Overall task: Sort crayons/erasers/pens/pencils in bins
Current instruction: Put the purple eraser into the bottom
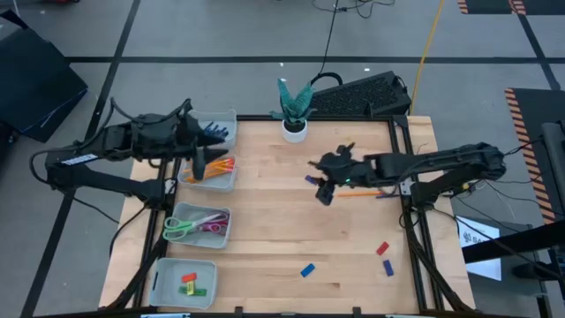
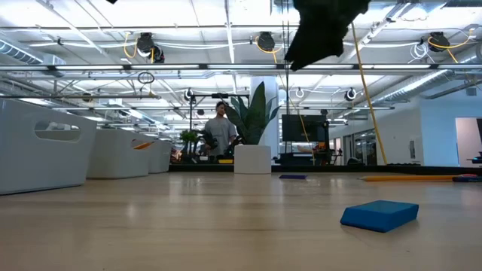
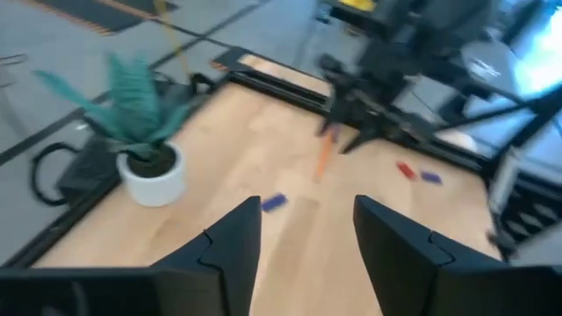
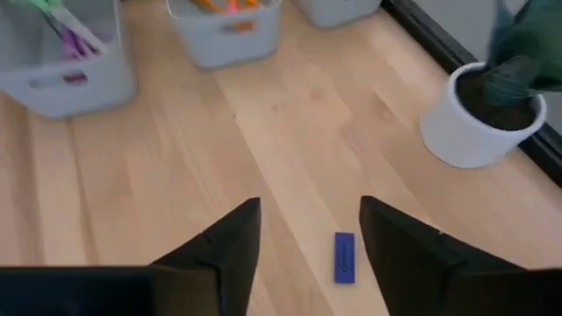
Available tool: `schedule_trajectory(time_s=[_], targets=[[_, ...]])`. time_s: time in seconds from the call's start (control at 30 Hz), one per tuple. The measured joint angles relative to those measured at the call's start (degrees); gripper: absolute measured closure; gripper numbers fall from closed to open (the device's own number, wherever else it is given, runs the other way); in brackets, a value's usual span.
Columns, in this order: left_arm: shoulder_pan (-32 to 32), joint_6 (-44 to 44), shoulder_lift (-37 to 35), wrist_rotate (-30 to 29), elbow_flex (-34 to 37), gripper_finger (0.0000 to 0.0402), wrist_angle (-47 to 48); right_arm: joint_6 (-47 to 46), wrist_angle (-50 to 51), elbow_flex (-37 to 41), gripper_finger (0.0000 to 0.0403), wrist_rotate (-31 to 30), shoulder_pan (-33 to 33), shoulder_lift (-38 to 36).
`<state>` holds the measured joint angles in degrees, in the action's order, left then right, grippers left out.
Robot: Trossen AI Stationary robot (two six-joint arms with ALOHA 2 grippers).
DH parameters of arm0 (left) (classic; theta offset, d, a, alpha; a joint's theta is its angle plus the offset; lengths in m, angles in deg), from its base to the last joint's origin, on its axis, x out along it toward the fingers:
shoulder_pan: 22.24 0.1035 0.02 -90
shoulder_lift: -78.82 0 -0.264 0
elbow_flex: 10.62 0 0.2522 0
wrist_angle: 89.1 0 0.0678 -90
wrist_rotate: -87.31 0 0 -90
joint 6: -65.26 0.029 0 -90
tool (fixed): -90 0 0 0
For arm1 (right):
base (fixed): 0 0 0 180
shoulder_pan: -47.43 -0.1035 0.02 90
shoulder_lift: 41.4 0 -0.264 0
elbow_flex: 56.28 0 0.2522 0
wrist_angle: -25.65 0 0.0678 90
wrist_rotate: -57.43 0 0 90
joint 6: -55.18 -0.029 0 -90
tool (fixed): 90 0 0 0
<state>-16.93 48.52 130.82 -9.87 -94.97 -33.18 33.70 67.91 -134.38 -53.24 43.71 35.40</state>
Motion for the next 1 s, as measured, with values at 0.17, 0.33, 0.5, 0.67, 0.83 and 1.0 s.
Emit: schedule_trajectory(time_s=[0.17, 0.33, 0.5, 0.67, 0.83, 1.0], targets=[[-4.48, 0.56, -0.41, 1.61, 3.61, 0.0239, 0.10, 0.03, 0.17, -1.70, 0.0194, -0.19, 1.31, 9.30], [-9.41, -3.67, 0.08, -1.04, 8.18, 0.0254, -4.67, 4.50, -4.09, -0.33, 0.0178, -0.47, 4.52, 16.07], [-15.73, -6.31, 0.01, -5.82, 15.69, 0.0270, -20.26, 12.00, -17.59, 5.84, 0.0182, 4.24, 7.83, 20.08], [-21.25, -7.81, 2.27, -7.67, 24.63, 0.0282, -39.92, 11.86, -24.27, 12.64, 0.0199, 4.22, 11.03, 19.90], [-23.13, -7.38, 7.02, -11.67, 28.79, 0.0295, -50.04, 12.14, -32.87, 19.76, 0.0209, 11.93, 12.40, 19.73], [-22.49, -6.51, 11.85, -12.06, 28.81, 0.0304, -54.92, 10.25, -38.93, 25.27, 0.0224, 10.30, 12.58, 19.66]])
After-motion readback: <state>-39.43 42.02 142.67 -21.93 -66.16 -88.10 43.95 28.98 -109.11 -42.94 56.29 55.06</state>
